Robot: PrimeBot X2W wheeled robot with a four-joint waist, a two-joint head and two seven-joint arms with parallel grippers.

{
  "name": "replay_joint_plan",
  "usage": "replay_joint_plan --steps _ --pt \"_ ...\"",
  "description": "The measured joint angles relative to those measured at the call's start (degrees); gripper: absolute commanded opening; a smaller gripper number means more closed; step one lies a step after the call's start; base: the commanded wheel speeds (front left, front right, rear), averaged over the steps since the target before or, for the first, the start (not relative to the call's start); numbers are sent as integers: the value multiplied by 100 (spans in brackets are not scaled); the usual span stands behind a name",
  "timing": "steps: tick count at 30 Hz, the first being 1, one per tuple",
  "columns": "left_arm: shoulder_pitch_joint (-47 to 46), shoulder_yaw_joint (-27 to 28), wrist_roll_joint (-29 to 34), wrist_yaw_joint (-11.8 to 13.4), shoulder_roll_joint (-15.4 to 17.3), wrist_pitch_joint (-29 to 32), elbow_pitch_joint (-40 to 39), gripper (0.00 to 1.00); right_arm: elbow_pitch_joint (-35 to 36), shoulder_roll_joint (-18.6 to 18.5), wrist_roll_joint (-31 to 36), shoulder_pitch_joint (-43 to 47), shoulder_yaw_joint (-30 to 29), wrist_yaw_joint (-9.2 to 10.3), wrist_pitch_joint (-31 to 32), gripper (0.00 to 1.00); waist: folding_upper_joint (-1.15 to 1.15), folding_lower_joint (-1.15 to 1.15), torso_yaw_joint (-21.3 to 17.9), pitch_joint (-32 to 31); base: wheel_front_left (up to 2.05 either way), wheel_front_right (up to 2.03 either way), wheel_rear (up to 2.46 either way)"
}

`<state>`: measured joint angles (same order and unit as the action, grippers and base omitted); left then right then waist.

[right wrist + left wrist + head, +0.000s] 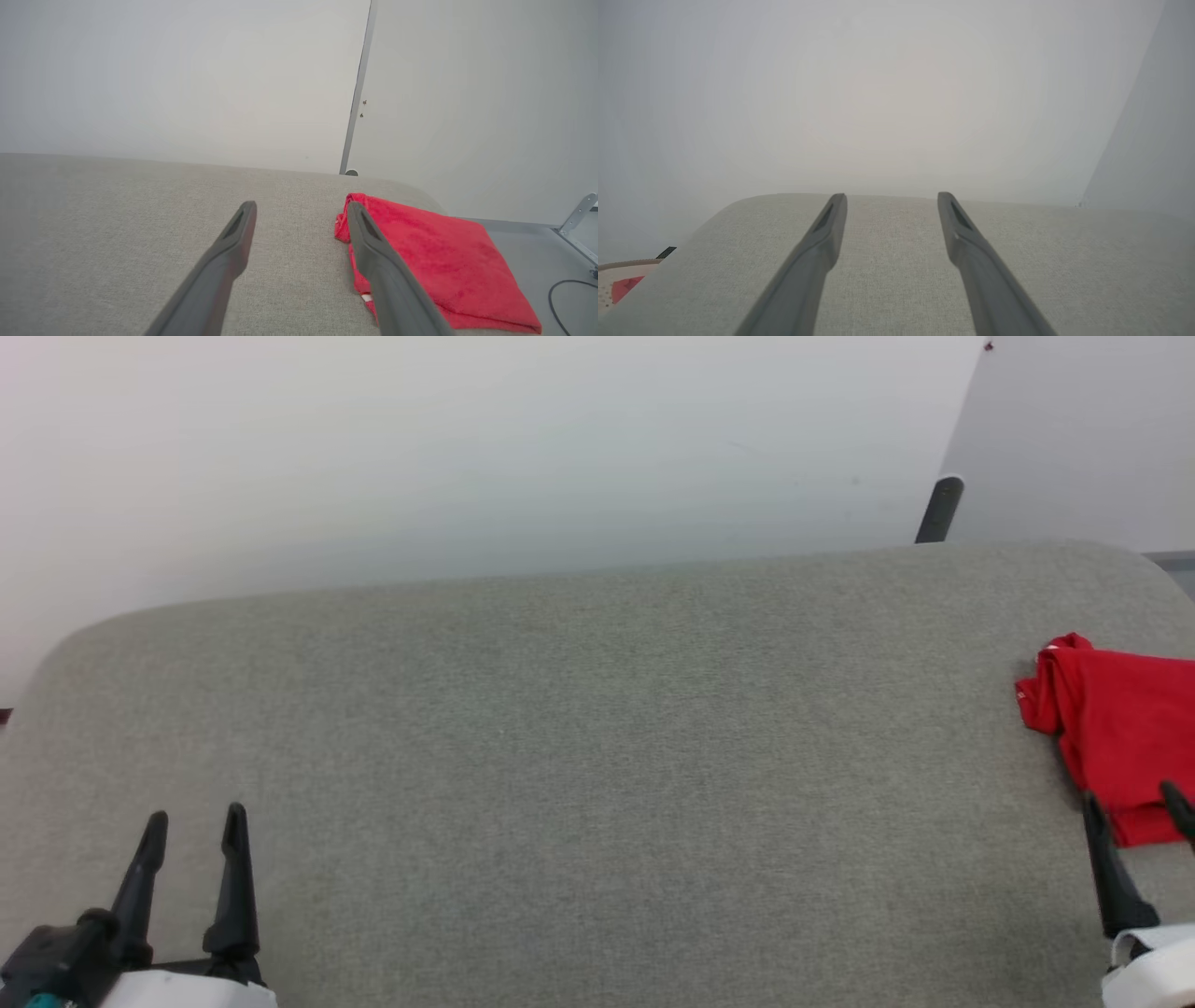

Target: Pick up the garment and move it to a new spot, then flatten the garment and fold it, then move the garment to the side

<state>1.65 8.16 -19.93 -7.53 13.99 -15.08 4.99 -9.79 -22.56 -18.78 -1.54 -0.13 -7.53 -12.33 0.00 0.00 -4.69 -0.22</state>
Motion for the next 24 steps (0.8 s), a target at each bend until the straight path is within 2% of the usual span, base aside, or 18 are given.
replay_joint_plan --steps 9,24 --pt "74 252 189 0 -188 0 -66 100 368 323 152 387 -167 1 175 100 0 0 228 -38 0 0 0" --pt "130 382 344 0 -361 0 -66 100 292 428 151 569 -133 1 126 100 0 0 488 -69 0 0 0"
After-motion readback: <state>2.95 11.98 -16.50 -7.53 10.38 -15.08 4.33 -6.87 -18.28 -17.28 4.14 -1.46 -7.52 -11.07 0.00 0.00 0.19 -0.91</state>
